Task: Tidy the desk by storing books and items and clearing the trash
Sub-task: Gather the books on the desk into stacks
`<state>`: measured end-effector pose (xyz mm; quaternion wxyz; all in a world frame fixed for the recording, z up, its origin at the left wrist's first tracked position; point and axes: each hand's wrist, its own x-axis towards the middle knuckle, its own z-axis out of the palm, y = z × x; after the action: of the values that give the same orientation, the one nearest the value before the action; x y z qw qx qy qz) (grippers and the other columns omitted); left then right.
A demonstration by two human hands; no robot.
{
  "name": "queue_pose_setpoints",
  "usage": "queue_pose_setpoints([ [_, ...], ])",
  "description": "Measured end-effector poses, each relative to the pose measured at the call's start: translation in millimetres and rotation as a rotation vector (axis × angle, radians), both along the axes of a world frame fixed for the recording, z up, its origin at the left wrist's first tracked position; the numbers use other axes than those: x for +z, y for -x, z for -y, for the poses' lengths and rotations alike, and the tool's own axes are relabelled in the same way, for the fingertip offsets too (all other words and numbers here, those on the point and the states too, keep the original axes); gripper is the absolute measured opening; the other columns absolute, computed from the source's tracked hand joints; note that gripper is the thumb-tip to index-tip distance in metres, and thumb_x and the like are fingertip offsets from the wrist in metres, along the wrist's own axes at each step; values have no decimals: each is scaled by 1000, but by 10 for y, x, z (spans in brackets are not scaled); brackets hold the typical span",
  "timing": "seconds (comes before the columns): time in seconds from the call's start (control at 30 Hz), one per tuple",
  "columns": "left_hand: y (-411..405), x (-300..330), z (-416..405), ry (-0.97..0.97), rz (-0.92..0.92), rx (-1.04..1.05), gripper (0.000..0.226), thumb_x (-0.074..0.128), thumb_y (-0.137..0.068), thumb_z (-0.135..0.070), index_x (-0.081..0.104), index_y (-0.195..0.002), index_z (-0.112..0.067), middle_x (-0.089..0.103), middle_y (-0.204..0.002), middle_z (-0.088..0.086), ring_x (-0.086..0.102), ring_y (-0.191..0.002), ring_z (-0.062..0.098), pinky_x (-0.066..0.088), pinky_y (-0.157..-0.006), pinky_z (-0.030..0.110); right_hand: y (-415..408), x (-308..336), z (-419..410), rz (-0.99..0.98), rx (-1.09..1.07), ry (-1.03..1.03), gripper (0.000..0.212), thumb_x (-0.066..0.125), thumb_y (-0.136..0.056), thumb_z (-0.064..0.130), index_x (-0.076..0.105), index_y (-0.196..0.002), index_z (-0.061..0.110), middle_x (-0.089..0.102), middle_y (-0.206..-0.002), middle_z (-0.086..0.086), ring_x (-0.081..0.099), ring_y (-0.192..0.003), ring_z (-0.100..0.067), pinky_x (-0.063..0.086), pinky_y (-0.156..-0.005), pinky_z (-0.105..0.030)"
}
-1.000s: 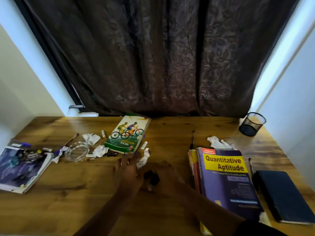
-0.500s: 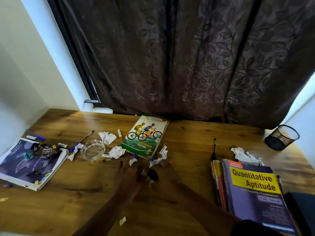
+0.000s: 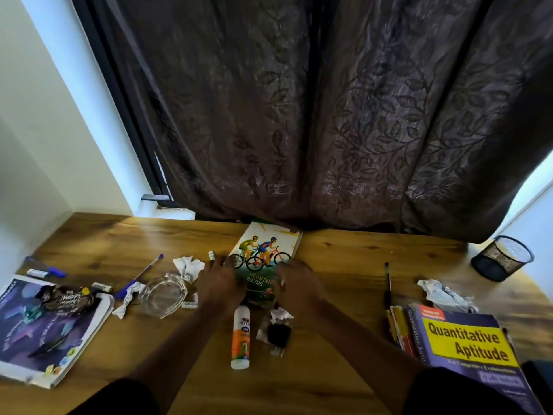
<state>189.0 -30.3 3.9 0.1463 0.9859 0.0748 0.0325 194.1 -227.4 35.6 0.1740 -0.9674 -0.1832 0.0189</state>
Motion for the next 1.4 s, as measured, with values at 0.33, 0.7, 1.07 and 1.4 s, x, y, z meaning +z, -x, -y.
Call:
queue_pose_setpoints([
  [0.33, -894, 69, 59, 22, -334, 19, 62, 58, -89, -50, 44, -141, -18, 51, -145, 13, 43, -134, 37, 36, -106, 48, -641, -230, -283, -244, -183, -26, 34, 77, -82, 19, 69, -116, 15, 70, -113, -8, 69, -105, -27, 61, -85, -37],
  [0.7, -1366, 490, -26, 434, -312, 138, 49, 65, -77, -41, 66, -120, -18, 67, -123, 13, 60, -116, 38, 50, -92, 38, -912, -363, -369, -287, -323, 41, 40, 79, -82, 32, 66, -115, 13, 68, -116, -12, 67, -110, -33, 58, -84, -35],
  [1.07, -1140, 845, 65, 518, -51, 184, 30, 66, -79, -17, 76, -107, -22, 75, -112, 10, 67, -108, 34, 52, -87, 35, -814, -143, -451, -366, -311, -205, 51, 72, -84, 49, 60, -124, 21, 64, -125, -3, 60, -121, -28, 52, -95, -32],
  [1.4, -997, 1126, -334, 1009, 6, 377, 13, 83, -63, -13, 75, -72, -11, 76, -83, 15, 73, -83, 33, 62, -84, 54, -535, 313, -553, -416, -442, -774, 24, 66, -98, 31, 58, -119, 22, 62, -136, -10, 60, -118, -27, 50, -101, -38],
])
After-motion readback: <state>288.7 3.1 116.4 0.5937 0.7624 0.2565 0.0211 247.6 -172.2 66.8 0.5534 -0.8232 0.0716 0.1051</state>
